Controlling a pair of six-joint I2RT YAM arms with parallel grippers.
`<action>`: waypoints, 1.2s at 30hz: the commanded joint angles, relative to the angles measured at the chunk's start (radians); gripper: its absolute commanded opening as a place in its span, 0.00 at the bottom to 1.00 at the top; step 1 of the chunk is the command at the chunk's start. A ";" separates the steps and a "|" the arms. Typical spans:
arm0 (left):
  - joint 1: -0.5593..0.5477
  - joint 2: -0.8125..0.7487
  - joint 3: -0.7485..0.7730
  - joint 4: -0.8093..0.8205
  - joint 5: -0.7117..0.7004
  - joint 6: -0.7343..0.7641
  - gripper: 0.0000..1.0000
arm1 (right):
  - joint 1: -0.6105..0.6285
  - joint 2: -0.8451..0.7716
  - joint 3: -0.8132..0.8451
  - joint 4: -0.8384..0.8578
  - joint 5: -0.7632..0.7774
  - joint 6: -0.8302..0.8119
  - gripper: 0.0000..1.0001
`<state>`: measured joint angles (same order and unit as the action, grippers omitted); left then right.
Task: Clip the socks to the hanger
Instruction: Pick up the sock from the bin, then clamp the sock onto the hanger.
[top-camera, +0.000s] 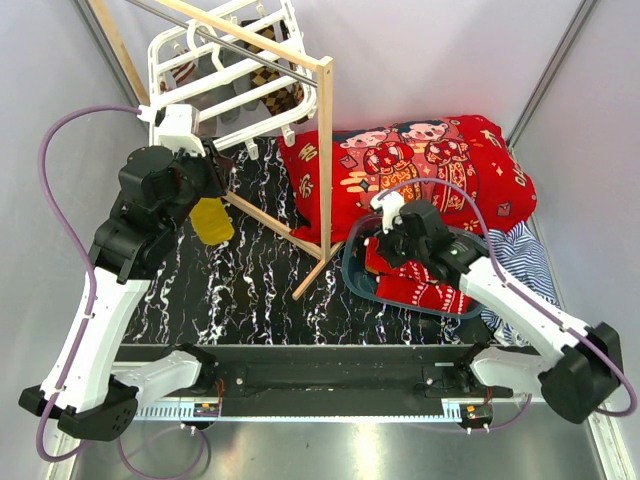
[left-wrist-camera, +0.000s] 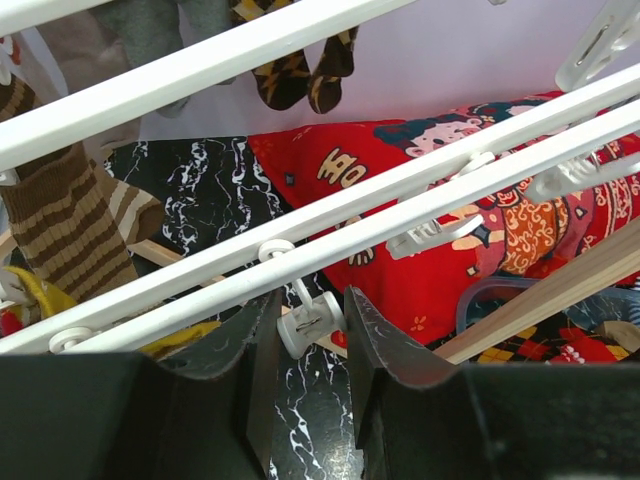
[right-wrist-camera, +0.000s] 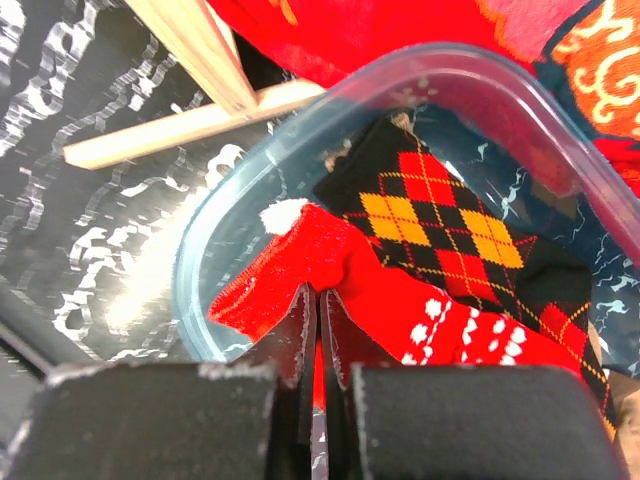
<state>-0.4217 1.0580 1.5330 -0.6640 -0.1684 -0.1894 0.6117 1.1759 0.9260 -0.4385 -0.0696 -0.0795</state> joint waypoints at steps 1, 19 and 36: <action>0.000 0.007 0.030 -0.002 0.086 -0.021 0.00 | 0.000 -0.077 0.072 0.012 -0.074 0.075 0.00; 0.000 -0.012 0.015 0.029 0.127 -0.048 0.00 | 0.256 0.045 0.341 0.467 -0.148 0.190 0.00; 0.000 -0.052 0.010 0.023 0.125 -0.042 0.00 | 0.313 0.442 0.628 0.670 -0.085 0.008 0.00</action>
<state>-0.4217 1.0050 1.5360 -0.6563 -0.0971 -0.2333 0.9184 1.5875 1.4666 0.1322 -0.1986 0.0109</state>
